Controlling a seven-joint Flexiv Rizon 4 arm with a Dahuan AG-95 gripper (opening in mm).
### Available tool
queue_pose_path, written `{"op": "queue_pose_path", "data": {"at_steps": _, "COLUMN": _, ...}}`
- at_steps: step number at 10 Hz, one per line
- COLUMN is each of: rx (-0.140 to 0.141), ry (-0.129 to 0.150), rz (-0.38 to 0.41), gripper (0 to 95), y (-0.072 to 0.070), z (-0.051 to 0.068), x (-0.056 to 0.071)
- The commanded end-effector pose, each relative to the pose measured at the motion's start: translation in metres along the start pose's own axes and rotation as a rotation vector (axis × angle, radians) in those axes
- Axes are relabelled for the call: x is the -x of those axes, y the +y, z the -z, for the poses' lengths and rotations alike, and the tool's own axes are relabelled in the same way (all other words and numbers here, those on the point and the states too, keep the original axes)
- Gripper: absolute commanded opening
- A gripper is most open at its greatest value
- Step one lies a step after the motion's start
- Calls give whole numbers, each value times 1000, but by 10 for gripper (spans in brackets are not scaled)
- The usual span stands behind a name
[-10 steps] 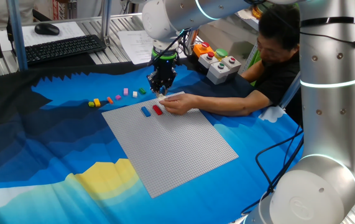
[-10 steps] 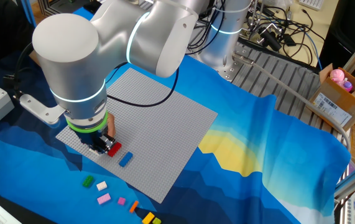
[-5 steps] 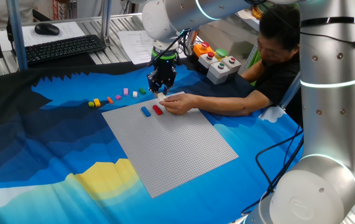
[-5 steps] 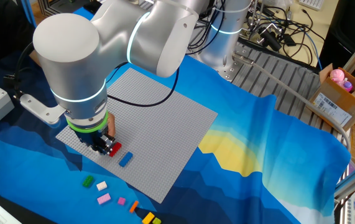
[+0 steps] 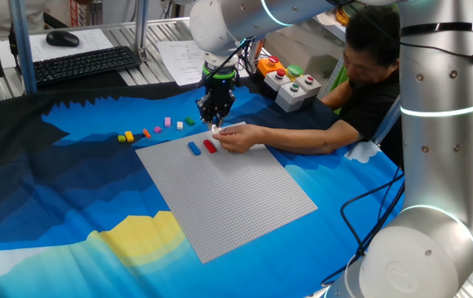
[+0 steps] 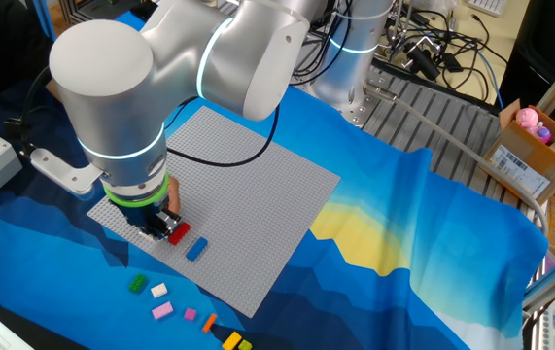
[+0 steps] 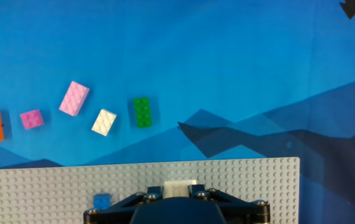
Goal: Stack small Lego blocks one on top of the other
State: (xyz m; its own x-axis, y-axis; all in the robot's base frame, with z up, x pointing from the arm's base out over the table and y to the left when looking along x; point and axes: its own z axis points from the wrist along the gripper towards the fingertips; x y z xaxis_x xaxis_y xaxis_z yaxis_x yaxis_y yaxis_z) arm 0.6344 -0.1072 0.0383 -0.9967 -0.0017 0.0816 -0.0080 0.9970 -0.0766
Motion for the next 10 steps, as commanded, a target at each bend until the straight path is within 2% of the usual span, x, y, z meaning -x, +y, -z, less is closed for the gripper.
{"op": "queue_pose_path", "data": {"at_steps": 1, "rx": 1, "ry": 2, "rz": -1, "gripper": 190, "y": 0, "z": 0, "x": 0}}
{"op": "queue_pose_path", "data": {"at_steps": 2, "rx": 0, "ry": 1, "rz": 0, "gripper": 380, "y": 0, "z": 0, "x": 0}}
{"op": "queue_pose_path", "data": {"at_steps": 10, "rx": 0, "ry": 4, "rz": 17, "gripper": 380, "y": 2, "z": -3, "x": 1}}
